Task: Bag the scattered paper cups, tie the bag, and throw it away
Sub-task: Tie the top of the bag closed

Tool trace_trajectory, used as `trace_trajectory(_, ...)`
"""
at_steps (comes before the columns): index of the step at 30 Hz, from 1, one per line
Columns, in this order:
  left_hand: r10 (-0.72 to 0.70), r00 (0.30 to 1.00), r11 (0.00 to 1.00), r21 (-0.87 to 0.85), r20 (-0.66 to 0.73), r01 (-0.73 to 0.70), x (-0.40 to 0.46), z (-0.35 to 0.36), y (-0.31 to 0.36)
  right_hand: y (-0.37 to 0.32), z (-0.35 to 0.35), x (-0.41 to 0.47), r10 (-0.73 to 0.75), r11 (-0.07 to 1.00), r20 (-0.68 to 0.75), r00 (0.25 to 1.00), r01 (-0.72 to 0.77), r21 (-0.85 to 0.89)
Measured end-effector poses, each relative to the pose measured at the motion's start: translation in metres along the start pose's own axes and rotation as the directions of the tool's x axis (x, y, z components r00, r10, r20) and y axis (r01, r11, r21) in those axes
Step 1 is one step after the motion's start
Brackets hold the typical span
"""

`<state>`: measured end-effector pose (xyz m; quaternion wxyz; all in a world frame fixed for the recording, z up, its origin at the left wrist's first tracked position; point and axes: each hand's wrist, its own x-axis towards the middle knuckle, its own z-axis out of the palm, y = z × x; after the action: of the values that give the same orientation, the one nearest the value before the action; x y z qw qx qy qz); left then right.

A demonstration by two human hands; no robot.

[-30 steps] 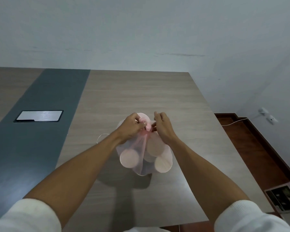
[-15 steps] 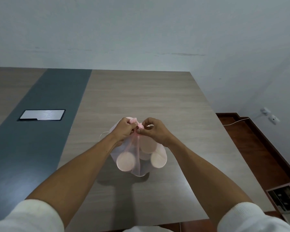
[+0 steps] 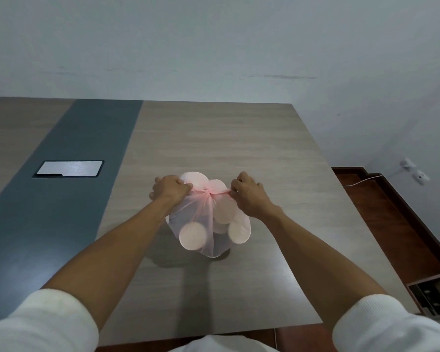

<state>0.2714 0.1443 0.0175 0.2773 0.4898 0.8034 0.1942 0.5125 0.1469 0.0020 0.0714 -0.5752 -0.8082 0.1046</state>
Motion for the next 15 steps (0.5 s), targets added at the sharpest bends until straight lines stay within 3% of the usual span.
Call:
trace_trajectory(3, 0.089, 0.996, 0.996, -0.018, -0.028, -0.09, -0.004, -0.002, -0.012, 0.001, 0.008, -0.005, 0.028, 0.998, -0.061, 0.998, -0.024, 0.06)
trace_trajectory(6, 0.171, 0.984, 0.972, -0.153, -0.042, -0.176, -0.003, 0.003, -0.037, 0.0, 0.019, -0.013, 0.111, 0.968, -0.068, 0.992, -0.092, 0.234)
trace_trajectory(10, 0.119, 0.992, 0.939, -0.33, 0.043, -0.098, -0.008, 0.016, -0.074, -0.002, 0.043, -0.032, 0.281, 0.879, 0.029, 0.959, -0.27, 0.393)
trace_trajectory(13, 0.038, 0.978, 0.893, -0.446, 0.207, 0.06, -0.014, 0.029, -0.098, -0.008, 0.062, -0.047, 0.439, 0.662, 0.208, 0.874, -0.471, 0.582)
trace_trajectory(15, 0.003, 0.929, 0.824, -0.527, 0.37, 0.208, -0.02, 0.037, -0.111, -0.011, 0.072, -0.054, 0.493, 0.496, 0.317, 0.81, -0.562, 0.662)
